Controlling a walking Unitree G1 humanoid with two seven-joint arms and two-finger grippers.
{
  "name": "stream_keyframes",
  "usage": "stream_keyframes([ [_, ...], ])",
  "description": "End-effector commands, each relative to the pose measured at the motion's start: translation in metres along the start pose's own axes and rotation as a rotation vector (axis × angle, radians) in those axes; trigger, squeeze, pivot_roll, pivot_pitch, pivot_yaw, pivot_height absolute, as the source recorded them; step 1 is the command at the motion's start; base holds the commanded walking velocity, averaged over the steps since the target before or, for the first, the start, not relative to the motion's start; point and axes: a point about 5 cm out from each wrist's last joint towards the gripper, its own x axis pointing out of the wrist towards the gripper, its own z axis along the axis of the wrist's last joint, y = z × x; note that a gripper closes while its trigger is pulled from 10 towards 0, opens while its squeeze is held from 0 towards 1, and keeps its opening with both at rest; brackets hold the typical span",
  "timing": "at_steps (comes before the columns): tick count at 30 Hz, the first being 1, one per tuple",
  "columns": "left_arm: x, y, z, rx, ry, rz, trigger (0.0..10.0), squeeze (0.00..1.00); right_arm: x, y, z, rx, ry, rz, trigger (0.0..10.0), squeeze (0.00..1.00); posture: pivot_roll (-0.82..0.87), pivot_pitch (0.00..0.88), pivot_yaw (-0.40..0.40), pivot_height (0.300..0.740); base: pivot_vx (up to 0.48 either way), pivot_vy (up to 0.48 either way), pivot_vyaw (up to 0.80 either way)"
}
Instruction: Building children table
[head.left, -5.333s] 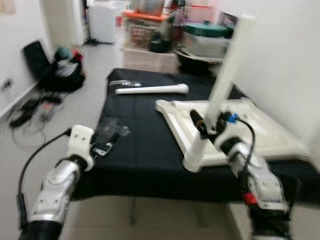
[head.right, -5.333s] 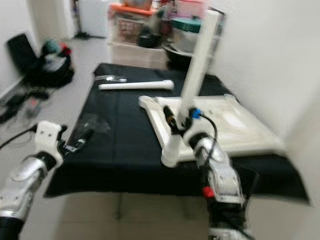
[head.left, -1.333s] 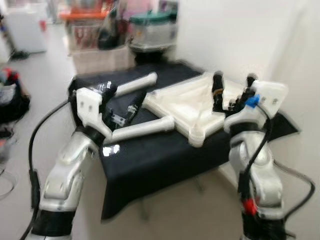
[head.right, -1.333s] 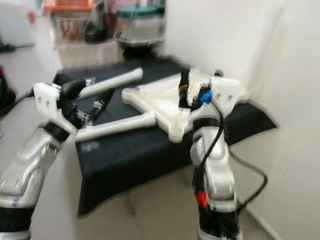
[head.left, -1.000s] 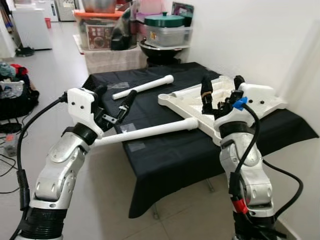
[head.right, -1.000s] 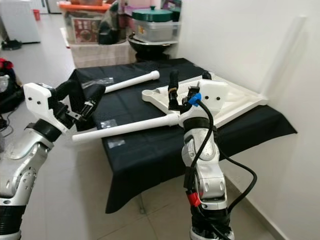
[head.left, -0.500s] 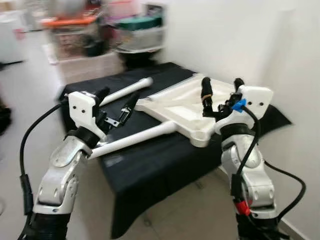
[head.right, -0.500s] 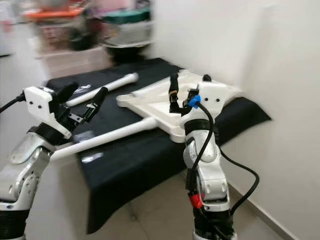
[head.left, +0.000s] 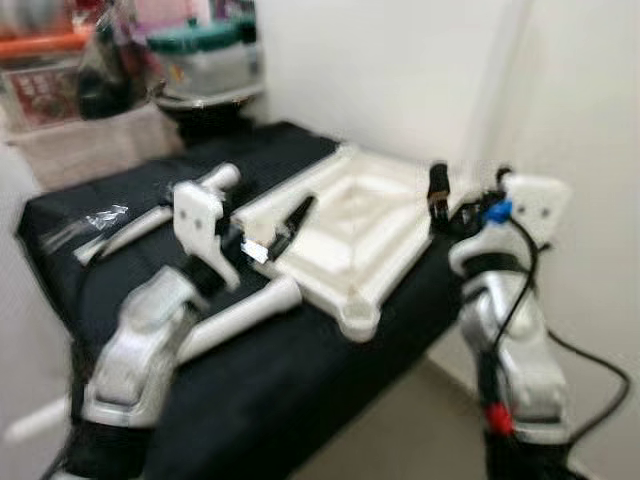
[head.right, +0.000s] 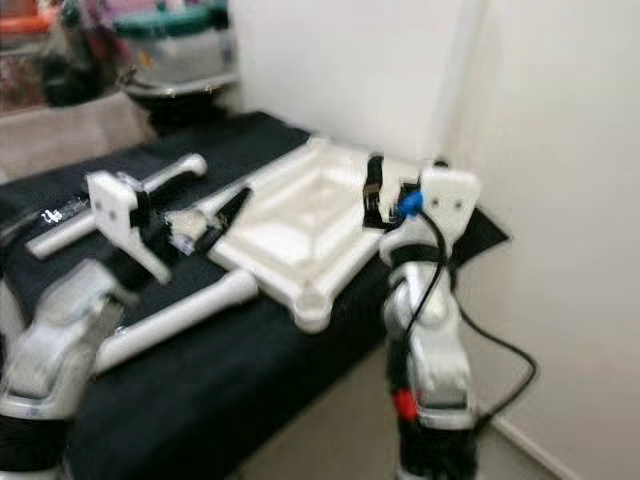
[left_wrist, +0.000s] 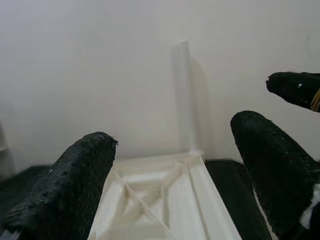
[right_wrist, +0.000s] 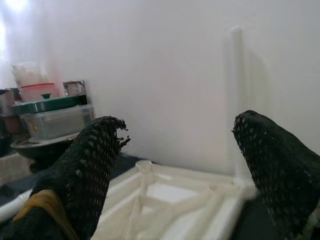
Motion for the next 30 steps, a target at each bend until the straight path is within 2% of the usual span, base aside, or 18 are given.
stream_keyframes([
  [1,-0.005,0.003,-0.006,-0.009,0.043,-0.008,10.0,0.00,0.000,0.004,-0.001,0.003,0.007,0.014,10.0,0.00,0.04,0.000,-0.032,0.740,0.000,0.000,0.00],
  [6,-0.010,-0.002,-0.008,0.005,0.083,-0.075,10.0,0.00,-0.001,0.000,-0.004,-0.001,0.031,0.013,10.0,0.00,0.05,0.000,-0.037,0.740,0.000,0.000,-0.64],
  [12,-0.013,0.011,-0.012,0.019,0.121,-0.028,10.0,0.00,0.001,0.003,-0.004,-0.005,0.026,0.013,10.0,0.00,0.05,0.000,-0.042,0.740,0.000,0.000,0.00],
  [23,-0.013,0.009,-0.013,0.021,0.121,-0.036,10.0,0.00,0.004,0.001,-0.006,-0.006,0.039,0.019,10.0,0.00,0.05,0.000,-0.054,0.740,0.000,0.455,0.00],
  [30,-0.022,0.012,-0.016,0.041,0.171,-0.121,10.0,0.00,0.007,0.002,-0.006,0.003,0.043,0.022,10.0,0.00,0.05,0.000,-0.065,0.740,0.000,0.000,0.00],
])
